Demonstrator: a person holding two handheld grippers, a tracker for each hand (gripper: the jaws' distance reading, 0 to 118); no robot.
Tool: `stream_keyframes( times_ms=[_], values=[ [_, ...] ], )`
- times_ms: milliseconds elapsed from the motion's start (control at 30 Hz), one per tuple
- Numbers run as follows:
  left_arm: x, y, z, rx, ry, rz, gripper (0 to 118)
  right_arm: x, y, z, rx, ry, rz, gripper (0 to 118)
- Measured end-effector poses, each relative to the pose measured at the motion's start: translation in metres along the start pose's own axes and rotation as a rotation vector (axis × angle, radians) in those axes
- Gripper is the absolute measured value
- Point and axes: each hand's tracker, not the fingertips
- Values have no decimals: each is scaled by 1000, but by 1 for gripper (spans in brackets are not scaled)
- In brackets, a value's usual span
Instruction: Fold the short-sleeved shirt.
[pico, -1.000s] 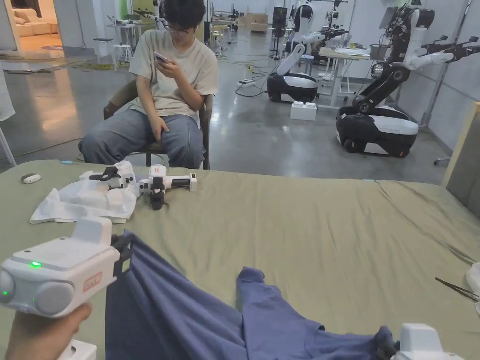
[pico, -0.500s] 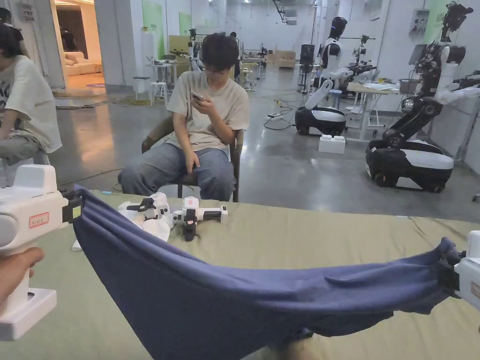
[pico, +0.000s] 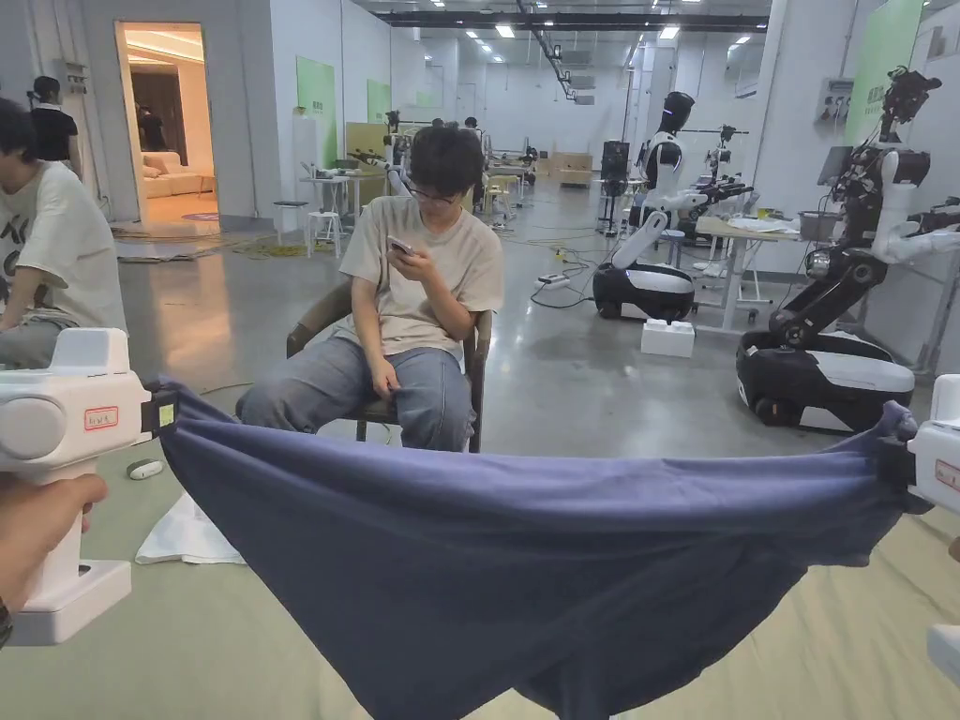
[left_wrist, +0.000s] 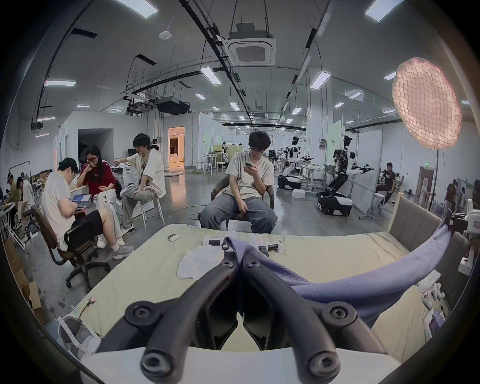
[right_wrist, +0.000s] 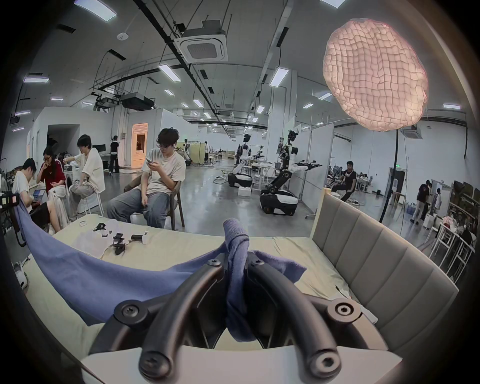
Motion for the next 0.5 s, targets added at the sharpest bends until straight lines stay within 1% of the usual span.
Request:
stream_keyframes(
  times_ms=[100,233,300,467,500],
  values=[
    [0,-10,-8,-8,-18,44,0,3,-5,-4,-8,0,-3,8],
    [1,-46,-5,-24,-31,87,0,4,-29,-1,-32,6,14,8],
    [1,-74,1,-47,-39,93,0,2,-53,5,-53,5,38,8],
    [2,-147,24,-106,-43,99,0,-1,-123,31,-119,6,65,8],
    [1,-163,30,-107,-42,104,0,4,-141,27,-141,6,75,8]
  ],
)
